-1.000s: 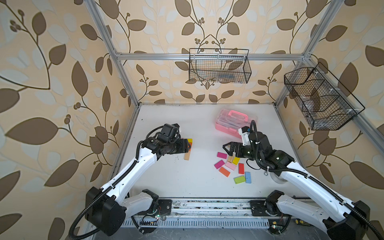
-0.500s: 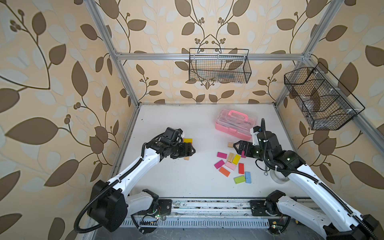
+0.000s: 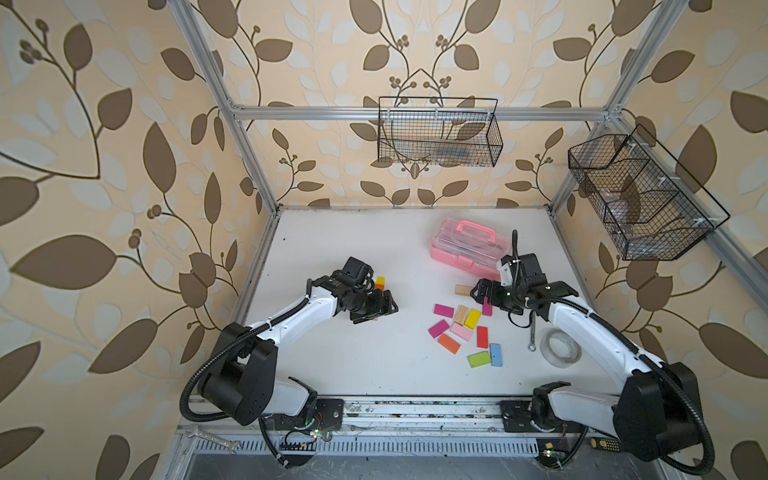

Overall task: Assemble the number 7 with building blocks
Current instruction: Pick up the building block from the center of the board.

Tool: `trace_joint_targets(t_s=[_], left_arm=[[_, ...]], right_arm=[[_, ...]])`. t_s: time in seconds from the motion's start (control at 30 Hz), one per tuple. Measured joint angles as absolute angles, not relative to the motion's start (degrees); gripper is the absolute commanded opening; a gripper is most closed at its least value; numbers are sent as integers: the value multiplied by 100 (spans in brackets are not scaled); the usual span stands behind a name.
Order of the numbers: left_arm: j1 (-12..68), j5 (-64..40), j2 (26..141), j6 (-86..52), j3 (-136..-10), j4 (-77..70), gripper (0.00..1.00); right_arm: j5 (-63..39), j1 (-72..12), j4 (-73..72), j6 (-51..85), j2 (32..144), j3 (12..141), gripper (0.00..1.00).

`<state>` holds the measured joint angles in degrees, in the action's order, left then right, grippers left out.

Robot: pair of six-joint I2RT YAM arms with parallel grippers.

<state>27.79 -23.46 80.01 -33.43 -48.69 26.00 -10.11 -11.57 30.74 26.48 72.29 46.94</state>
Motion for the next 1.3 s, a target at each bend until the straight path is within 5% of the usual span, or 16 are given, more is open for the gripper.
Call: trace_joint_targets(t_s=[0.43,0.8,1.3], left_arm=[[4101,-1396,7559,-4285,-4834,2440,85],[4171,-1280,6283,-4436,-4484,2694,88],[4165,-805,7747,-3350,-5793,3544,99]], right_arm=[[-762,-1494,3017,2222,8009,5199,100],[-161,-1981,3723,2246,6578,5196,100],[-132,-1525,3745,2239,8281,5924,100]])
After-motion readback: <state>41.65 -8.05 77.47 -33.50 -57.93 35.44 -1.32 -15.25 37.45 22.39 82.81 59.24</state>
